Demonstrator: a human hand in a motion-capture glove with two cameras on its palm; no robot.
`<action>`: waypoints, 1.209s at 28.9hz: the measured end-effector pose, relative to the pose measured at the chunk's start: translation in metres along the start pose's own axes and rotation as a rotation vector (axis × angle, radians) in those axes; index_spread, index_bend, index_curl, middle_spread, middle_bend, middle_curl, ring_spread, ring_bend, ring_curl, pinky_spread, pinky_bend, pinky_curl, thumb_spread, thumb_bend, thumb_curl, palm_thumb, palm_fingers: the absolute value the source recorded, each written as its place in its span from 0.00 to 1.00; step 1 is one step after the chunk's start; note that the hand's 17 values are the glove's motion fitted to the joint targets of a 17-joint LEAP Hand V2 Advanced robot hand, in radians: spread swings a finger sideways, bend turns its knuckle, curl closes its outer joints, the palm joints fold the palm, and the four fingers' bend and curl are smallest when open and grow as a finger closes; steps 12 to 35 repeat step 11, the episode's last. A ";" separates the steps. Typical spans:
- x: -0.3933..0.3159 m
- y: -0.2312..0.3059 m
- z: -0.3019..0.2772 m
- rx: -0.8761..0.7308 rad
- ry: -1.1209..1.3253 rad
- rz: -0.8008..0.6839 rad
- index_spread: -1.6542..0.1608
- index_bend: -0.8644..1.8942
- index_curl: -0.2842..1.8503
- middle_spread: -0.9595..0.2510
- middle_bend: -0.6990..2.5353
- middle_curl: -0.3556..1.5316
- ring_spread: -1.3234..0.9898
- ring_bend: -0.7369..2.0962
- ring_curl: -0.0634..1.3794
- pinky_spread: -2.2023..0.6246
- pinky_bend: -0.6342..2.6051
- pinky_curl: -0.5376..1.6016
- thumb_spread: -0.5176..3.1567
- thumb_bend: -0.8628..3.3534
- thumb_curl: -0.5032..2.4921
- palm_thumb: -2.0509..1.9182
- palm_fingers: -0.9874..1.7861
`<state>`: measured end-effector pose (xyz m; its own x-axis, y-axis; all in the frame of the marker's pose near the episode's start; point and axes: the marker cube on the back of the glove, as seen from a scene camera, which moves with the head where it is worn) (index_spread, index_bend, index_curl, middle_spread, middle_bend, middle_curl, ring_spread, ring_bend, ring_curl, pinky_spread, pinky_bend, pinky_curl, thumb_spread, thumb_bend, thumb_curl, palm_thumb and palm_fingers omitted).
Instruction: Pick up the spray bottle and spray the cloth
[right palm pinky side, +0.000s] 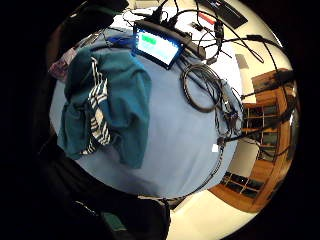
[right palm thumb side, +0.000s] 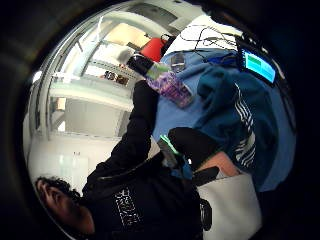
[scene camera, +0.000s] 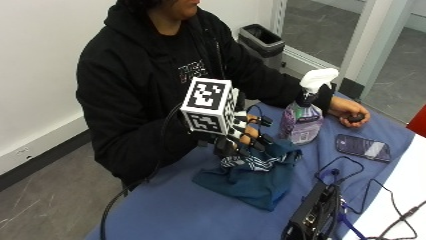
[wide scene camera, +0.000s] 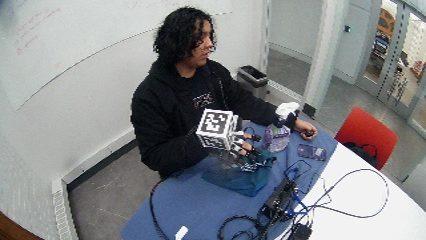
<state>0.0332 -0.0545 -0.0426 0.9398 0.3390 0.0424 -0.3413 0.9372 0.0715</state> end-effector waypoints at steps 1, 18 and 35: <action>0.000 0.006 0.002 0.003 0.004 0.007 0.71 0.36 0.29 0.86 0.28 0.41 0.60 0.38 0.30 0.85 0.32 0.43 0.41 0.19 0.31 0.64 0.47; 0.005 0.038 0.006 0.036 0.010 0.060 0.70 0.36 0.27 0.84 0.27 0.39 0.61 0.37 0.28 0.86 0.31 0.42 0.42 0.20 0.30 0.63 0.45; 0.005 0.038 0.006 0.036 0.010 0.060 0.70 0.36 0.27 0.84 0.27 0.39 0.61 0.37 0.28 0.86 0.31 0.42 0.42 0.20 0.30 0.63 0.45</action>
